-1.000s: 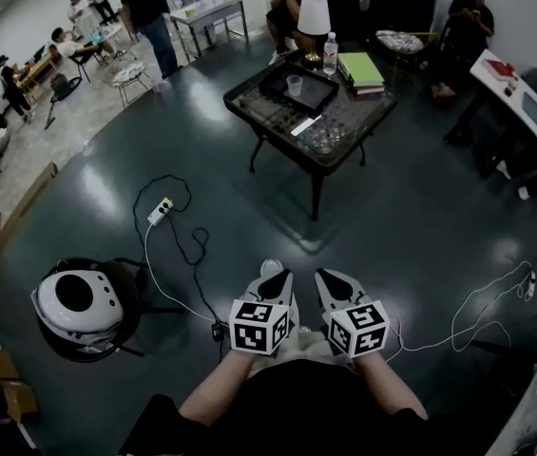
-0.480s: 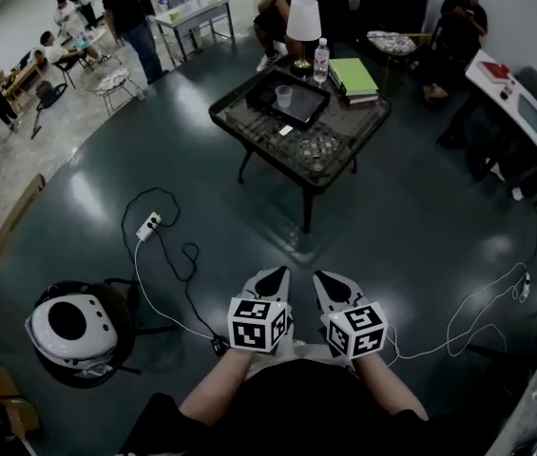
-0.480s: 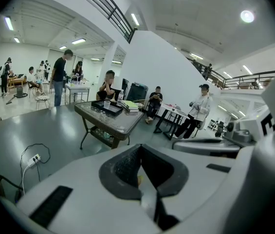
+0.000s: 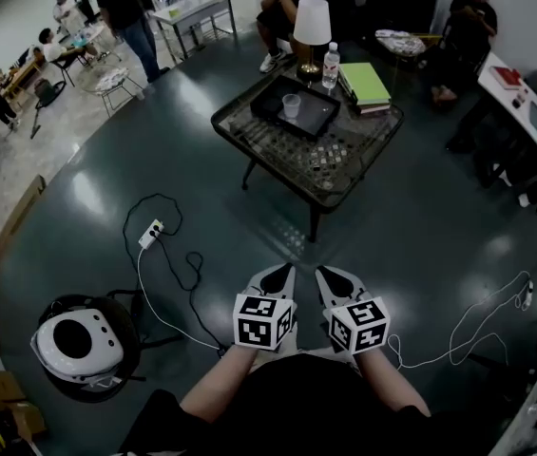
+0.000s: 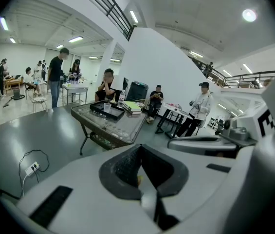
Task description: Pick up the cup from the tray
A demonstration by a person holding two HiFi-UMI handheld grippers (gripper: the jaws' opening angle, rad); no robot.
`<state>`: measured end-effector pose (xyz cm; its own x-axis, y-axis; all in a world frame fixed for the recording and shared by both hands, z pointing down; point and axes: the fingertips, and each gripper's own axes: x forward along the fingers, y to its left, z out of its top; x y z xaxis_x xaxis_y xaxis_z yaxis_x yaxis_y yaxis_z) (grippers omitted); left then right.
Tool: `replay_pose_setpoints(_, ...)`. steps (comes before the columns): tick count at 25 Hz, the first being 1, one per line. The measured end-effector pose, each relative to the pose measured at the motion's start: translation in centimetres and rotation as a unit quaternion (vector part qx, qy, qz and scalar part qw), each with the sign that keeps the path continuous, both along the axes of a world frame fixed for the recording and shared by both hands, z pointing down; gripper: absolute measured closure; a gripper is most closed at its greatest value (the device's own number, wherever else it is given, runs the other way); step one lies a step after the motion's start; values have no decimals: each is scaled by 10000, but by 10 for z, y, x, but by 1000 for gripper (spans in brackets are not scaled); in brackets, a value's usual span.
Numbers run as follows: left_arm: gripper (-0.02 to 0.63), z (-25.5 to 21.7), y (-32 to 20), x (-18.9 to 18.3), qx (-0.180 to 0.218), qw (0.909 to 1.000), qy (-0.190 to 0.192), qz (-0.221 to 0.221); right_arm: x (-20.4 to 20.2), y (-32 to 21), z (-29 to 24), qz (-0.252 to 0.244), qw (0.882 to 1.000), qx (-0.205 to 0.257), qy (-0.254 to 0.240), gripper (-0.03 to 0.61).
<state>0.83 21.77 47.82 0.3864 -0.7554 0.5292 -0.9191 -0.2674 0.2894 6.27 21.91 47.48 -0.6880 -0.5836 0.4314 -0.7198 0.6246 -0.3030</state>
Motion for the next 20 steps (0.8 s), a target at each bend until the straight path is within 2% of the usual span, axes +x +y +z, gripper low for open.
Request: replay_pose_setpoints(20, 603, -10, -159, -82, 54, 9992, -203, 334, -86, -160, -7, 245, 9997, 20, -27, 568)
